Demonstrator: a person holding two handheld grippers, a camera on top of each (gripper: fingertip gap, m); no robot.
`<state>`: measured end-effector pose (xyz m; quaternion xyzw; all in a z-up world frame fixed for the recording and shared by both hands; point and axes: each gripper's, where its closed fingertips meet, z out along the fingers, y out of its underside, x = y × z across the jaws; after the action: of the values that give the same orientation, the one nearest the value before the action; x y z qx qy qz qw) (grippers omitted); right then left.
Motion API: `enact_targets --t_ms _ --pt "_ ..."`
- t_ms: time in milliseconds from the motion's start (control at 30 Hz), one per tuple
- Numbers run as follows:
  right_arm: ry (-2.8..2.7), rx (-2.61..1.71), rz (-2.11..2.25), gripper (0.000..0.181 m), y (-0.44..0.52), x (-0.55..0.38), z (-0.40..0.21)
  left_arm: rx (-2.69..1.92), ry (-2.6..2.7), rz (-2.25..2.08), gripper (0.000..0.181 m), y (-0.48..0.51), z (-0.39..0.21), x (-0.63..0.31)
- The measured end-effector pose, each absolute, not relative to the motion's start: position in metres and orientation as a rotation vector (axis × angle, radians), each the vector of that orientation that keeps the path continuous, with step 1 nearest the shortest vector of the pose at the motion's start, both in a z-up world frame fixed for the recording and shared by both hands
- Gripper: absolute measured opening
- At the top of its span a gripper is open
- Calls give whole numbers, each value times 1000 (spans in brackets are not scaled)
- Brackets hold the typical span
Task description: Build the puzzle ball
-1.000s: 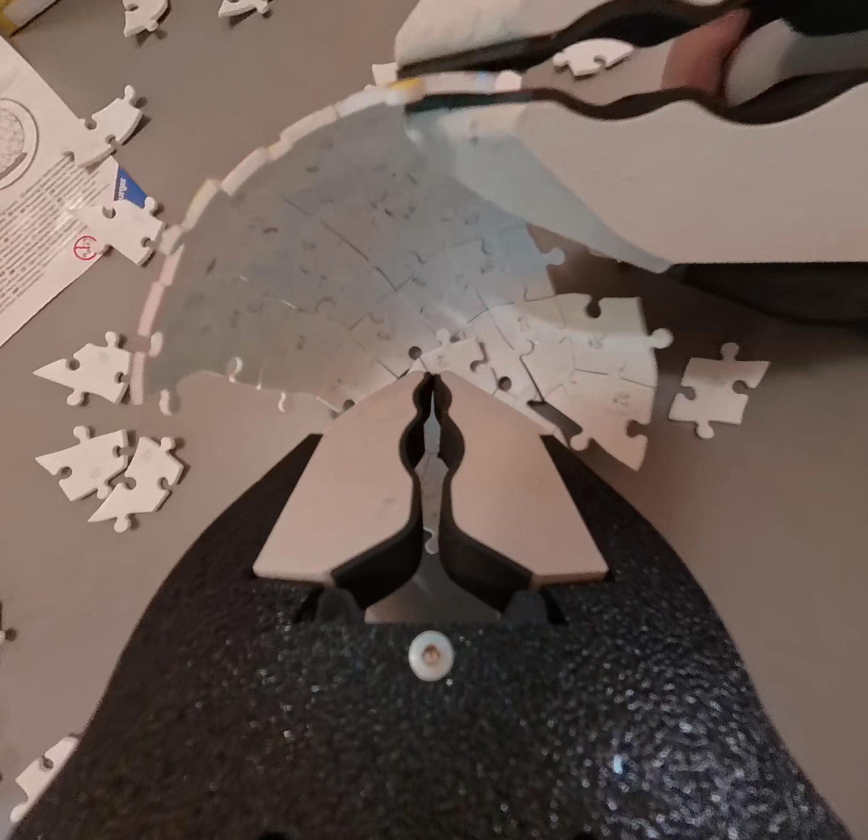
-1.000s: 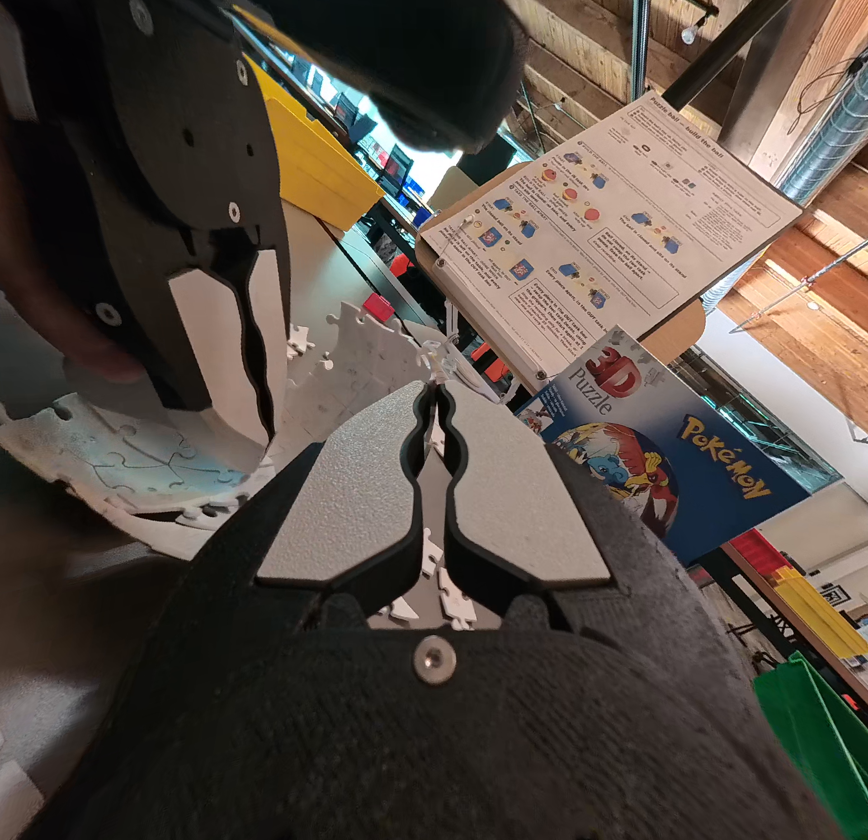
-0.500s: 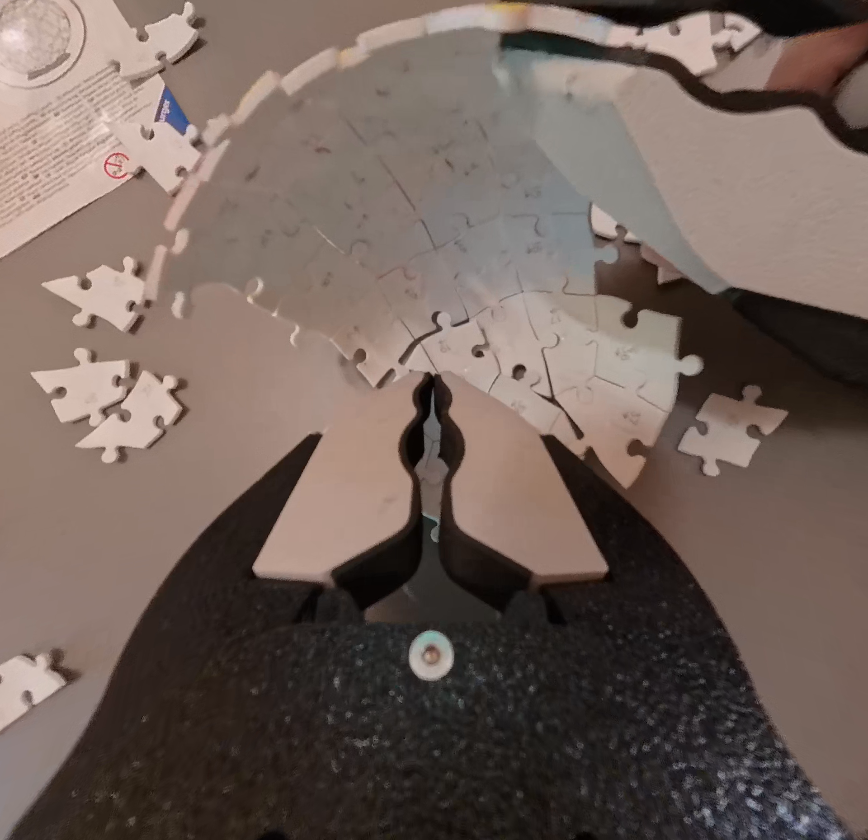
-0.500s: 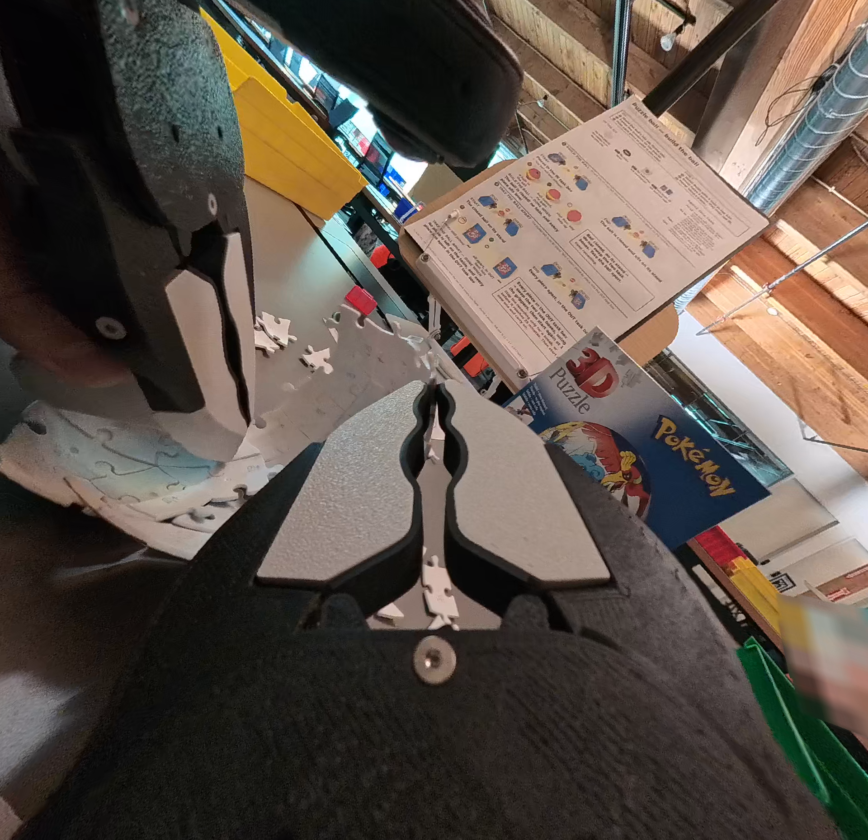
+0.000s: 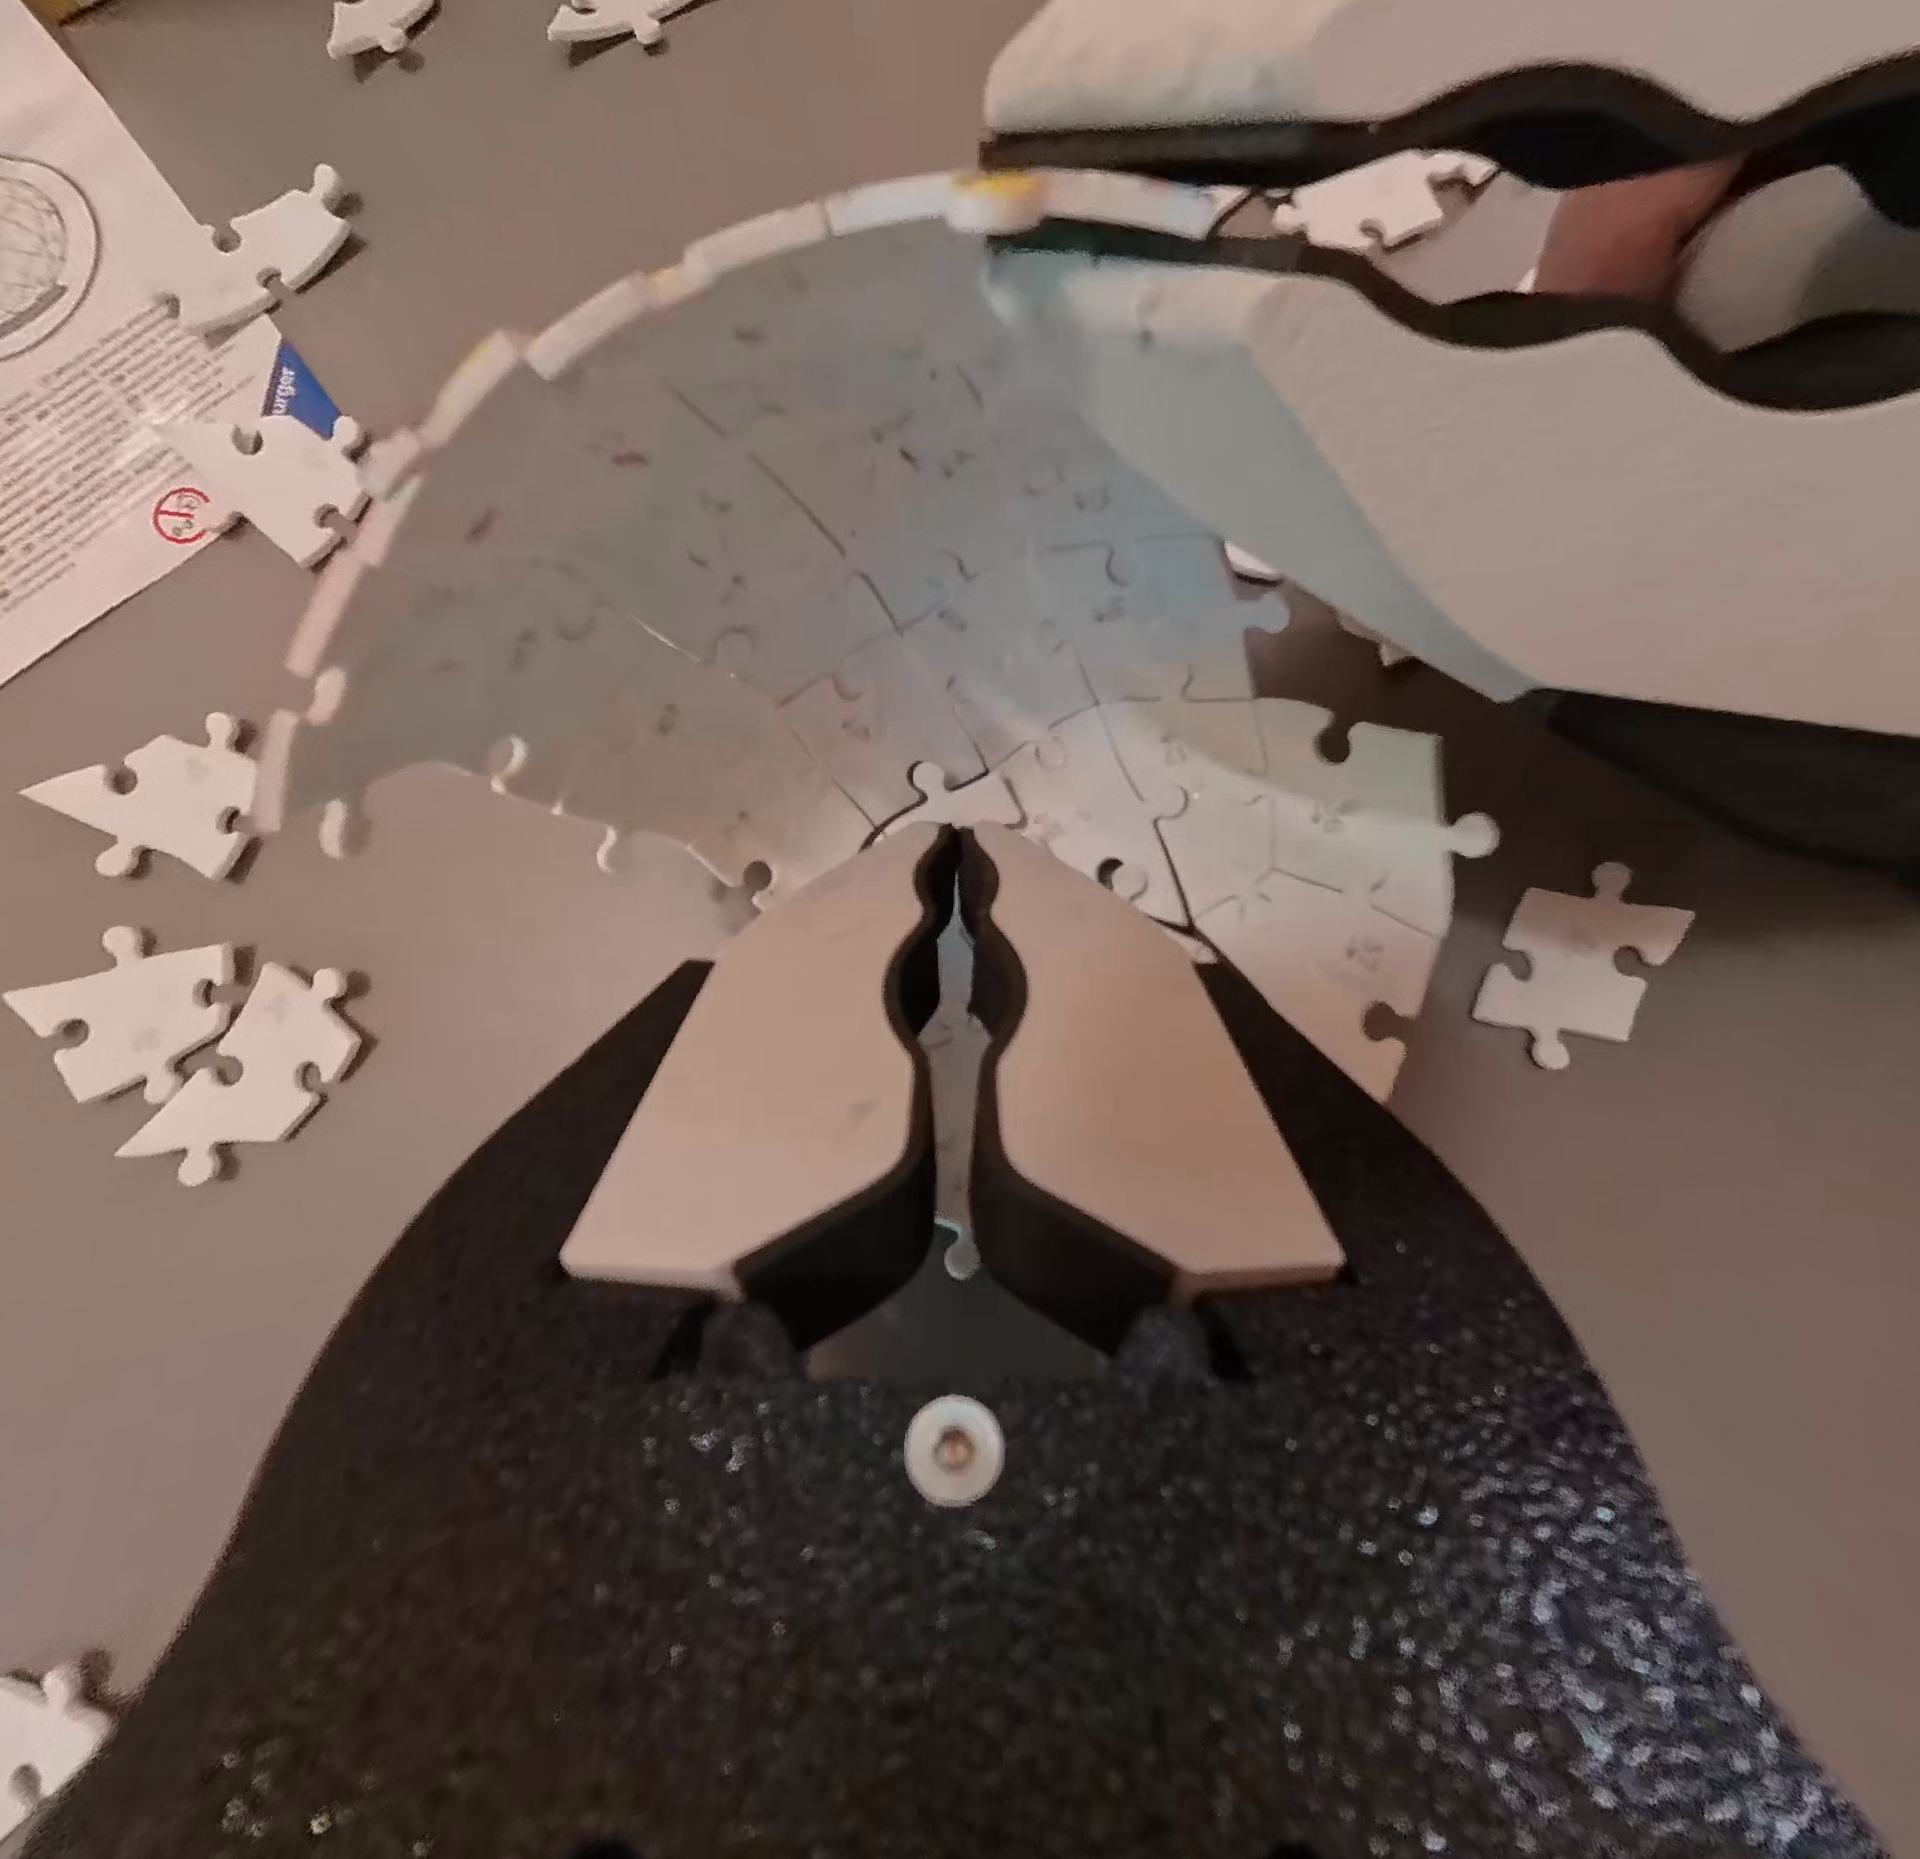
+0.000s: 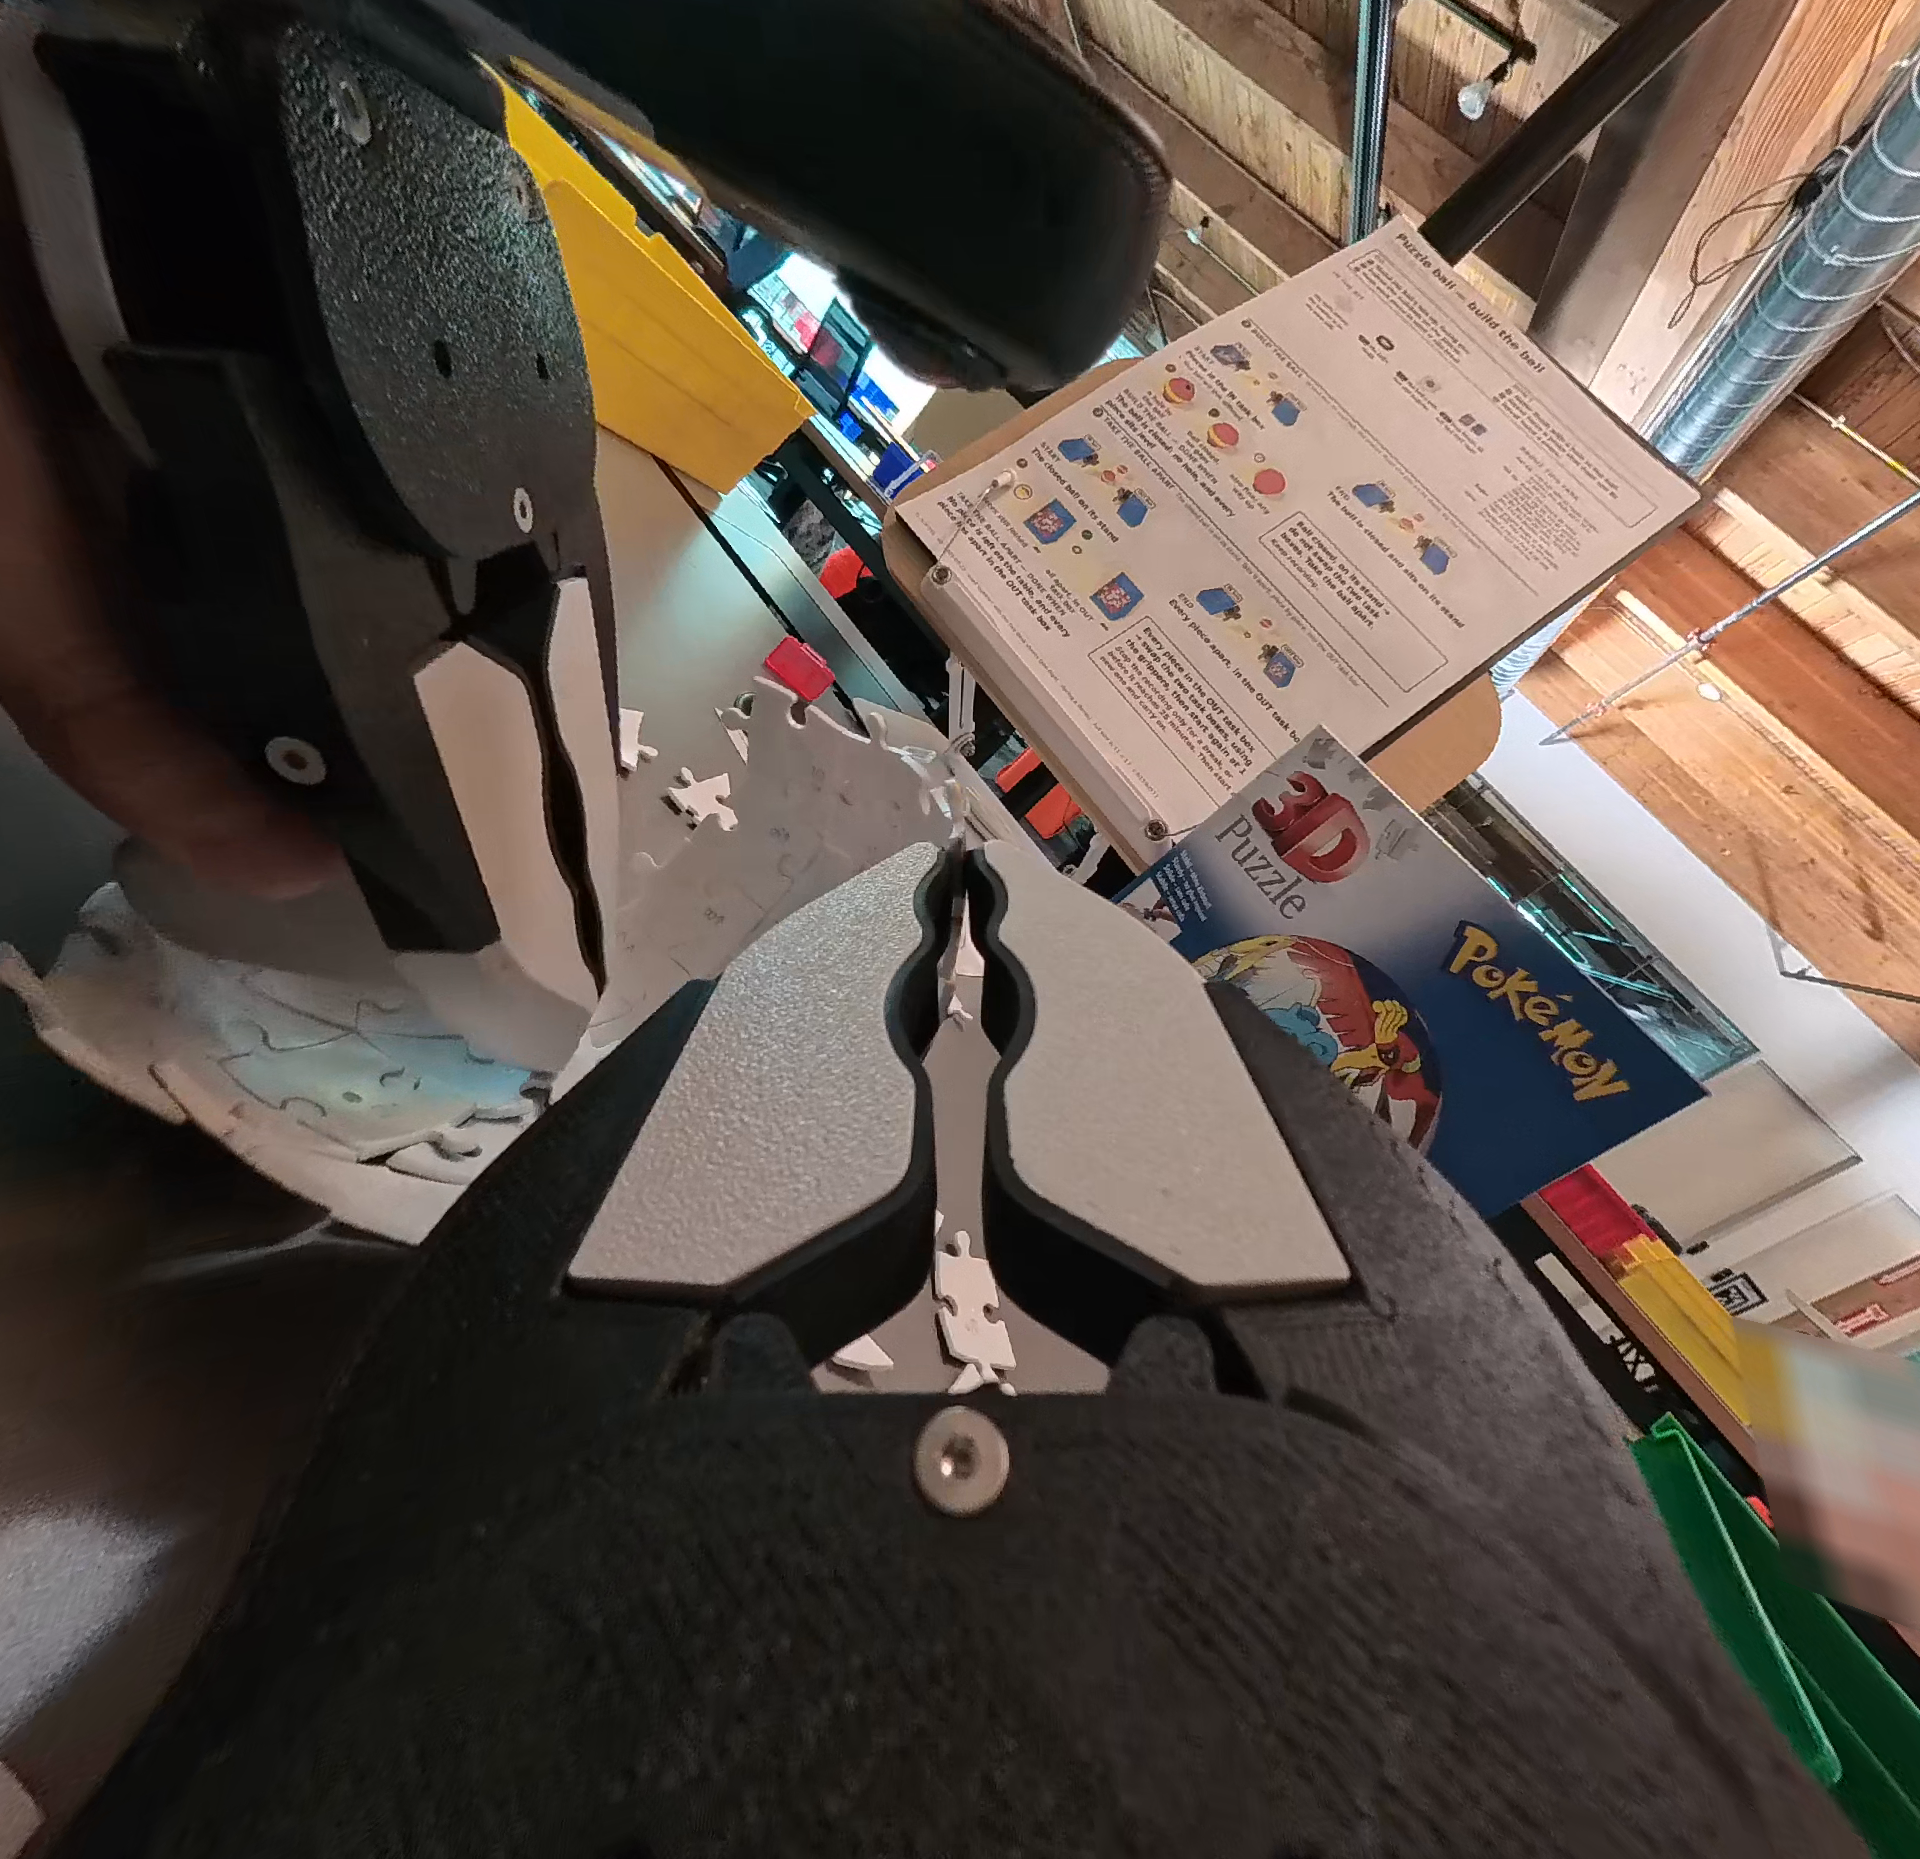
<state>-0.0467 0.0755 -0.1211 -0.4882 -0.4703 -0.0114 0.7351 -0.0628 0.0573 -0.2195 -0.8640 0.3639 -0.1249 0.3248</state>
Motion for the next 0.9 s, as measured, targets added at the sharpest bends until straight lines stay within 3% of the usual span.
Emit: enact_targets --t_ms 900 --pt "-1021 -1100 -4 3 83 -42 -121 -2387 893 -366 2 66 -221 -58"
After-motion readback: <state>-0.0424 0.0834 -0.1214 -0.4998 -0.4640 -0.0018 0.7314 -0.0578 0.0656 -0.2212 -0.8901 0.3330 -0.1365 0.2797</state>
